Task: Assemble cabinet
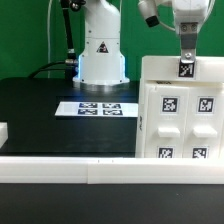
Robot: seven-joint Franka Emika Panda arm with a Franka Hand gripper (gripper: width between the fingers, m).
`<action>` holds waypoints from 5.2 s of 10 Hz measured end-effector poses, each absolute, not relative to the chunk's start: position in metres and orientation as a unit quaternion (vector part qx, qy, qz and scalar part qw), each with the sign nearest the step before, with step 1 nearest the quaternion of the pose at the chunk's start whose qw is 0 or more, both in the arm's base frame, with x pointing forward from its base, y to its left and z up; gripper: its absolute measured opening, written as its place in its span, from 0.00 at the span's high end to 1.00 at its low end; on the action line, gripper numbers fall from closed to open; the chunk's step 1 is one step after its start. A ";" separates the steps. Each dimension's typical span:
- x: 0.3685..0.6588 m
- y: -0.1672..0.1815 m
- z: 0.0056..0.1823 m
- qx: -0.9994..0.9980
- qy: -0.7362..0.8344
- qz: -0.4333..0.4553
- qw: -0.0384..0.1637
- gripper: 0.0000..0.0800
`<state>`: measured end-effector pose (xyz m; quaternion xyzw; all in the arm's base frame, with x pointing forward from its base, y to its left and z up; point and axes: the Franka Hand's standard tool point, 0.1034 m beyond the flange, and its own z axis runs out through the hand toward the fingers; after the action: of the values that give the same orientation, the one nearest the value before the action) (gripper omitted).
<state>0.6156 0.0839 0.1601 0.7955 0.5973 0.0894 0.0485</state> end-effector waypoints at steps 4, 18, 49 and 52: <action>0.616 0.083 0.160 0.884 0.455 0.097 0.033 0.30; 0.618 0.082 0.160 0.988 -0.080 0.125 -0.033 0.30; 0.609 0.086 0.169 0.724 -0.672 0.046 -0.151 0.01; 0.617 0.091 0.185 0.727 -0.664 0.043 -0.169 0.00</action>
Offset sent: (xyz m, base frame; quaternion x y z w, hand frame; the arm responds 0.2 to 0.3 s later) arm 0.0000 0.0000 0.0000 0.0000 0.0000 0.1938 0.9810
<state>0.6168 0.0906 0.1853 0.7269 -0.6642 0.0430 -0.1688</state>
